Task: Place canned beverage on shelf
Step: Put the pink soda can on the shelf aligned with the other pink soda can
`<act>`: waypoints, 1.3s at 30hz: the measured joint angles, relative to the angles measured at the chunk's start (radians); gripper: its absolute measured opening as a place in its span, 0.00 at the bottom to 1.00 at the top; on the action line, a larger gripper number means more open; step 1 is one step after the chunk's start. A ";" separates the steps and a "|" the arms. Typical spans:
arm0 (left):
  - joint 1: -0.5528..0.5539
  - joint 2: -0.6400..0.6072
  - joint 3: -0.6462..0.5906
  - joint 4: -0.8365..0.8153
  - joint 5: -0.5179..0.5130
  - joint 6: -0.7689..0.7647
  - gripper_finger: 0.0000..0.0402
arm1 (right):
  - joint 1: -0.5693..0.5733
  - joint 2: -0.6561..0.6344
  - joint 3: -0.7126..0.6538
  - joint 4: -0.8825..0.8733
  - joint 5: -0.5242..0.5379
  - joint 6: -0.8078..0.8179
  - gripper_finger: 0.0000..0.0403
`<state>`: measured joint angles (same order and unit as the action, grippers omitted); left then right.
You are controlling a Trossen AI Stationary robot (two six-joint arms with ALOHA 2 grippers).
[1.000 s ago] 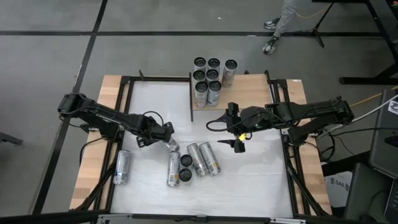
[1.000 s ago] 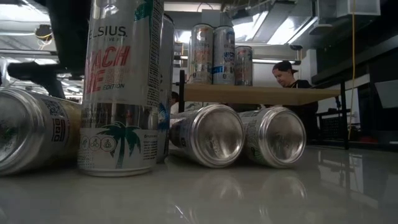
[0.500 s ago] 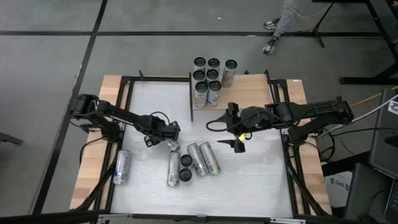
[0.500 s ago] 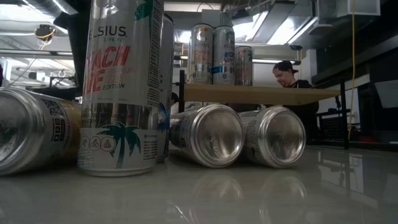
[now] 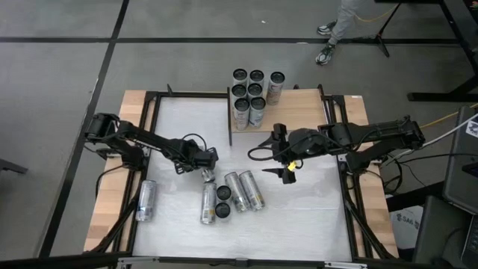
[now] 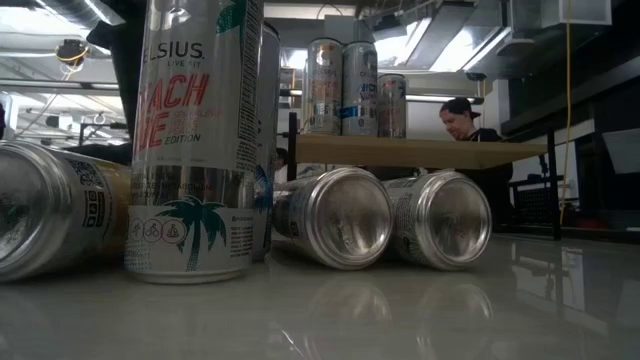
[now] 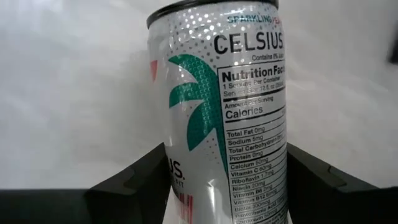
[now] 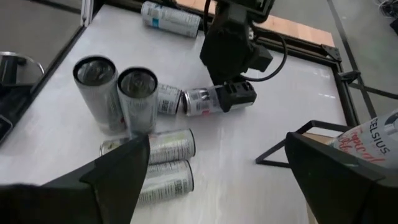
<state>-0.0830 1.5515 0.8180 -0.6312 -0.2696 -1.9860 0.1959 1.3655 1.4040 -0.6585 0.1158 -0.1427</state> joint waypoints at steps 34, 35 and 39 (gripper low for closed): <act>-0.039 -0.176 0.000 0.585 -0.286 0.879 0.57 | 0.000 0.000 0.000 -0.113 -0.002 -0.002 0.90; -0.044 -0.176 0.000 0.593 -0.284 0.885 0.57 | 0.000 0.000 0.000 -0.114 -0.002 -0.002 0.90; -0.062 -0.181 0.000 0.652 -0.236 0.944 0.57 | 0.000 0.000 0.000 -0.117 -0.002 -0.001 0.90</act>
<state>-0.1448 1.3708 0.8177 0.0205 -0.5059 -1.0415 0.1959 1.3659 1.4044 -0.7753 0.1135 -0.1440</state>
